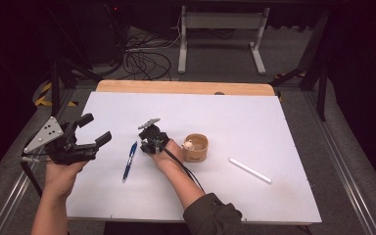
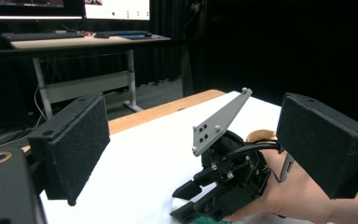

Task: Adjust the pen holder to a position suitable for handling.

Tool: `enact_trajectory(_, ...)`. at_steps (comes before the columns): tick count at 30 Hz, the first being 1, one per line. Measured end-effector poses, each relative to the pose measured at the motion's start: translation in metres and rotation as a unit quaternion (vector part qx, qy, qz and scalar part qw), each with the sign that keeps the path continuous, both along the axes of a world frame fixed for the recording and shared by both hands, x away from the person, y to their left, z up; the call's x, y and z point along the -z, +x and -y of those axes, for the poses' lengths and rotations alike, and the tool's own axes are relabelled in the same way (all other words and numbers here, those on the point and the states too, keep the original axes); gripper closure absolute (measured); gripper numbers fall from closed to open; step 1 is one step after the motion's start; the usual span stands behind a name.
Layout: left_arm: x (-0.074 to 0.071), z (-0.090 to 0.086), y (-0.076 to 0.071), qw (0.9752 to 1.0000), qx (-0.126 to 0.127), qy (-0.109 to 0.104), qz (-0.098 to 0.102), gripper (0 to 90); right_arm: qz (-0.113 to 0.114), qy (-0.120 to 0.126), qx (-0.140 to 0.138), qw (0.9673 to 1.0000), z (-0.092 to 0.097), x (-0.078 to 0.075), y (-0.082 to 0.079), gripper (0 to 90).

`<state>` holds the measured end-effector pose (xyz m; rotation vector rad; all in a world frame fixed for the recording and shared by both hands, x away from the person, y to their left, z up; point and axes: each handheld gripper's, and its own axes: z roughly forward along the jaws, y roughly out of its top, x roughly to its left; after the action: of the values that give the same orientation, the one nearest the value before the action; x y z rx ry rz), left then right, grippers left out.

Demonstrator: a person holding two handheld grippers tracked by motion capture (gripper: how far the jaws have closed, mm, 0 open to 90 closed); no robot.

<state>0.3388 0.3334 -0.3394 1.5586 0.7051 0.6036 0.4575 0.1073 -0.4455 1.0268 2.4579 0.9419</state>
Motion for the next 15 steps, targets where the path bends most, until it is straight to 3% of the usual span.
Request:
enact_trajectory(9, 0.0001, 0.0003, -0.0002, 1.0000, 0.000, -0.001, -0.001, 10.2, -0.012, -0.004, -0.002, 0.9999, -0.0031, 0.0026, 0.0013, 63.1)
enact_trajectory(15, 0.0002, 0.0004, 0.0002, 1.0000, 0.000, 0.002, 0.000, 10.2, -0.007, -0.007, 0.002, 1.0000, -0.0035, 0.0026, 0.0012, 65.2)
